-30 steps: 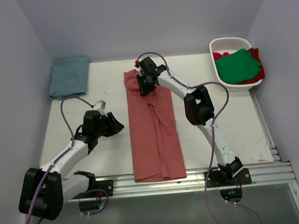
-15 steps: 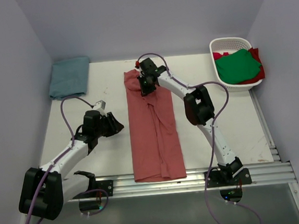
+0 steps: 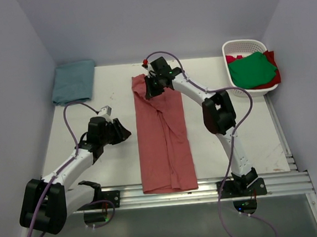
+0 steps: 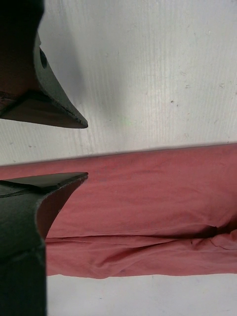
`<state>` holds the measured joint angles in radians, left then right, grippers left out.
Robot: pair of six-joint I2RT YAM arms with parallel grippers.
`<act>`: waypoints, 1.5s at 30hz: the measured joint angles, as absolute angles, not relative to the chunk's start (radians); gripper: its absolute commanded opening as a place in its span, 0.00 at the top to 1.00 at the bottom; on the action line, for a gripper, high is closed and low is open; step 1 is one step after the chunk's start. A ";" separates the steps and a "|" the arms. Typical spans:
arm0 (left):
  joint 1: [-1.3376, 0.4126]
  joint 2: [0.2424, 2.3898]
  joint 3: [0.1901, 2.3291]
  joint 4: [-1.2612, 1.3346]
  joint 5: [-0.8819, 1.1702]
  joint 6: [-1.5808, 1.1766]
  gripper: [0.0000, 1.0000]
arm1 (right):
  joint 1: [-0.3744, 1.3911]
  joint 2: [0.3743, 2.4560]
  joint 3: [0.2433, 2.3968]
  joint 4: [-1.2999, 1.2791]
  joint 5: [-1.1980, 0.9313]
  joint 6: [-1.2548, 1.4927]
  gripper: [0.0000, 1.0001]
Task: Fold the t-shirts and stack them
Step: Grab the bottom of the folded rectangular tshirt with both arms
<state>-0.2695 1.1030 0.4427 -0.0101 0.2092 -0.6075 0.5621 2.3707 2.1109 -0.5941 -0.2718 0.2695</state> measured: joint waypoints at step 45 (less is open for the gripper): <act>-0.169 1.940 1.312 0.093 0.248 -0.552 0.40 | 0.249 2.242 2.045 -0.579 -0.110 0.347 0.27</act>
